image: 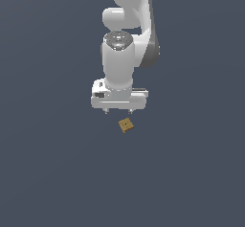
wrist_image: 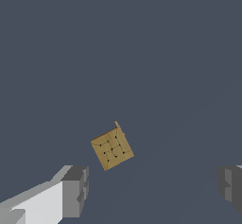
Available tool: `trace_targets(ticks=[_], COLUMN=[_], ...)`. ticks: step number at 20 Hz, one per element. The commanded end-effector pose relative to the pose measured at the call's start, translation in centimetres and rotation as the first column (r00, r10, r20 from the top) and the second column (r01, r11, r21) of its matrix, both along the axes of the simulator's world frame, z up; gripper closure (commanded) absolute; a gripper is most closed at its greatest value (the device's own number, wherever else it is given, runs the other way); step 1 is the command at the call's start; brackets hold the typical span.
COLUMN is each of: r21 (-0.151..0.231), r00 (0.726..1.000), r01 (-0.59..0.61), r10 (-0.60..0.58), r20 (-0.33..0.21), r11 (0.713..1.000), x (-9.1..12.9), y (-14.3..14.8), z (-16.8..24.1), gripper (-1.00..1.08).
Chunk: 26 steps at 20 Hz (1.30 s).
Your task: Pick up the object and move it to a goal position.
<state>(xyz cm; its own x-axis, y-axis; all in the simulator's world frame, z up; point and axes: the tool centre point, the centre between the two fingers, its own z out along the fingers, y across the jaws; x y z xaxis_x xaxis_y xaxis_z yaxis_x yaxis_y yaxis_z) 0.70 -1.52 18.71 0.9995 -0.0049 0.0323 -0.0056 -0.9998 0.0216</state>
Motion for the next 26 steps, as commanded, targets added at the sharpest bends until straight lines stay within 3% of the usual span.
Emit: trace_targets(ticks=[1,13,26], r21=[0.0,-0.018,-0.015], r00=[1.0,1.0,0.991], r01=[0.0,-0.028,-0.137], r10=[0.0,0.028,0.137], r20=[0.0,0.002,-0.01], r11=[1.0,0.999,0.99], x=[0.0,-0.1,-0.5], y=[0.0,-1.8,-0.5], z=[0.0,-0.2,-3.3], gripper=[-0.92,-0.92,-0.92])
